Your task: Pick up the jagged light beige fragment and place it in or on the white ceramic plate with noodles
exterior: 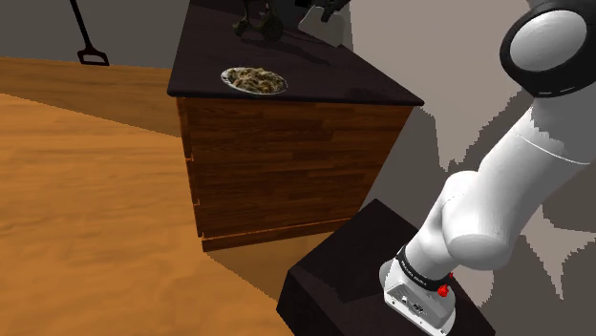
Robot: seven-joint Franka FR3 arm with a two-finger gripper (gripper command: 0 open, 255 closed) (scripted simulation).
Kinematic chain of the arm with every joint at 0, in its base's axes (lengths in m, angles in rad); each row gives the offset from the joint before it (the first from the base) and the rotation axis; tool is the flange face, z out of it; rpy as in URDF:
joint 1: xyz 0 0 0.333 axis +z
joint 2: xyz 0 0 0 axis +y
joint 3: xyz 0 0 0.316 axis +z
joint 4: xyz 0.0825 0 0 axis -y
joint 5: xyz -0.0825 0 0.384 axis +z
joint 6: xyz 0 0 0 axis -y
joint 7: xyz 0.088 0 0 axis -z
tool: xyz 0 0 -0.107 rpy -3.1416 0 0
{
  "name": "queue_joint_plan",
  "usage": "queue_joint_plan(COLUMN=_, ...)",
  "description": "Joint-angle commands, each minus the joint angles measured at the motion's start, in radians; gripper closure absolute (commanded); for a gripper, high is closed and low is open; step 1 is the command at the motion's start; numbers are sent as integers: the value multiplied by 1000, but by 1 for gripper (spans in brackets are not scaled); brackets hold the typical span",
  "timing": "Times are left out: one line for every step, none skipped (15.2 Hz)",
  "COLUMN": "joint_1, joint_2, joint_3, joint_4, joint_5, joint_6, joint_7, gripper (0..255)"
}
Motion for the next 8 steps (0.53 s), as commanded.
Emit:
queue_joint_plan(joint_1=24, joint_2=-3, joint_3=27, joint_4=9, joint_5=-17, joint_6=-10, joint_7=53, gripper=255)
queue_joint_plan(joint_1=36, joint_2=-7, joint_3=41, joint_4=6, joint_5=-26, joint_6=-9, joint_7=79, gripper=255)
queue_joint_plan(joint_1=49, joint_2=-9, joint_3=55, joint_4=4, joint_5=-34, joint_6=-10, joint_7=104, gripper=255)
queue_joint_plan(joint_1=61, joint_2=-10, joint_3=69, joint_4=4, joint_5=-42, joint_6=-10, joint_7=130, gripper=255)
queue_joint_plan(joint_1=73, joint_2=-10, joint_3=82, joint_4=6, joint_5=-49, joint_6=-12, joint_7=154, gripper=255)
queue_joint_plan(joint_1=84, joint_2=-8, joint_3=95, joint_4=8, joint_5=-55, joint_6=-13, joint_7=179, gripper=255)
queue_joint_plan(joint_1=95, joint_2=-5, joint_3=108, joint_4=13, joint_5=-61, joint_6=-16, joint_7=203, gripper=255)
queue_joint_plan(joint_1=107, joint_2=-1, joint_3=121, joint_4=19, joint_5=-66, joint_6=-18, joint_7=226, gripper=255)
